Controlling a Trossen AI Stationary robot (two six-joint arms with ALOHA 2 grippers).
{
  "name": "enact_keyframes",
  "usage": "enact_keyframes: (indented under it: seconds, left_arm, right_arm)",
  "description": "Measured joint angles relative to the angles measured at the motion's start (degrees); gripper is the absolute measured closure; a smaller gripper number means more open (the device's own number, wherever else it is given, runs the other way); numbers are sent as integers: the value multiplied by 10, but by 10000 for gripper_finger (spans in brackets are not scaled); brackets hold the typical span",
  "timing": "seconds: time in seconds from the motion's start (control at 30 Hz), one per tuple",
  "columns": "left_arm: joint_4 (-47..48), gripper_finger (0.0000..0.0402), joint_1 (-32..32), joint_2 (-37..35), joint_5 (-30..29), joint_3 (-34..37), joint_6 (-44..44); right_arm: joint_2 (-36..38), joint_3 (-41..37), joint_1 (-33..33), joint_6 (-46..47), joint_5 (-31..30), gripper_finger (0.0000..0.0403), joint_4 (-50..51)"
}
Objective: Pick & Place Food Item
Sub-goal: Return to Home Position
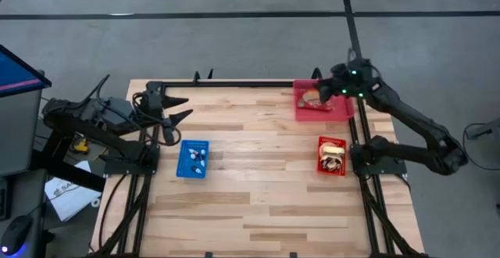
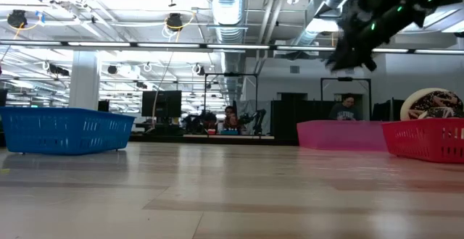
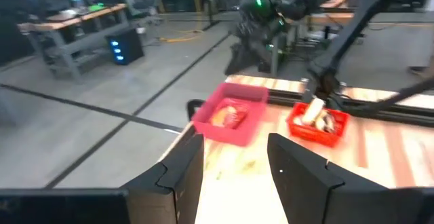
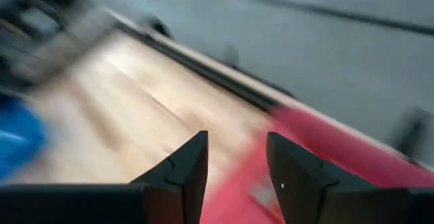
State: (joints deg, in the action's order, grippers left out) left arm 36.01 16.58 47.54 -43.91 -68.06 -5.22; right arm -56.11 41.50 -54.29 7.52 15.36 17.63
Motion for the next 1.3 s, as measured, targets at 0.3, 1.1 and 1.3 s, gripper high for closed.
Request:
enact_keyframes:
  seconds: [0.3, 1.1, 1.3]
  left_arm:
    - [-26, 244, -18, -226, 48, 163, -46]
    - [-331, 281, -224, -412, 381, 553, -15]
    - [-348, 284, -237, -475, 421, 612, -40]
  right_arm:
    - [145, -76, 40, 201, 85, 271, -167]
    - [219, -144, 408, 325, -294, 275, -233]
    - [205, -144, 506, 302, -397, 275, -272]
